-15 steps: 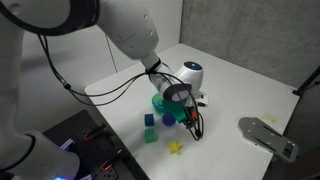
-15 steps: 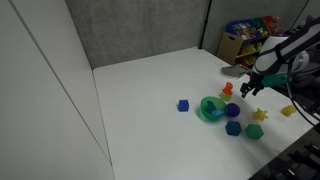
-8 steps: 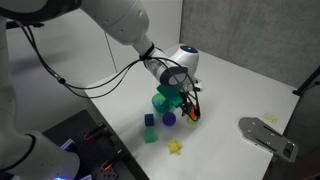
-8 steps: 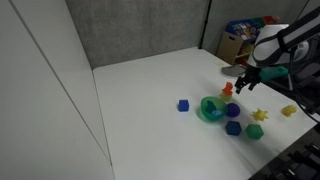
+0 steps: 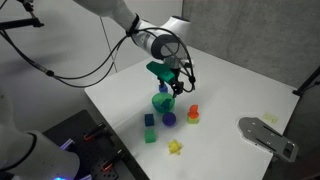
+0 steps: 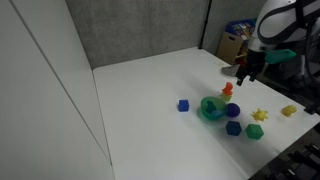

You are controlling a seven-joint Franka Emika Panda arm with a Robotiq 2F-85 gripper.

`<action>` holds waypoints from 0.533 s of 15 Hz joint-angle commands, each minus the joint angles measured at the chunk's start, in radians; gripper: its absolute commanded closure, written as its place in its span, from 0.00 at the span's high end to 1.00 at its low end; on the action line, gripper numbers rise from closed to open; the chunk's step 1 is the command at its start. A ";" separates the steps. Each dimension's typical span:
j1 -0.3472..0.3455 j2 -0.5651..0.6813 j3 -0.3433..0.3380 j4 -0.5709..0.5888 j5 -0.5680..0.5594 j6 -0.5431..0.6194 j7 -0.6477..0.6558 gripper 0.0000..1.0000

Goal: Remove the yellow toy from the green bowl and put it on the table

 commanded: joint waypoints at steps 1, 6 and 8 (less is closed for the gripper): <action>0.029 -0.154 -0.008 -0.066 -0.030 -0.074 0.021 1.00; 0.046 -0.326 -0.005 -0.076 -0.038 -0.193 0.043 1.00; 0.048 -0.390 -0.004 -0.071 -0.044 -0.224 0.058 1.00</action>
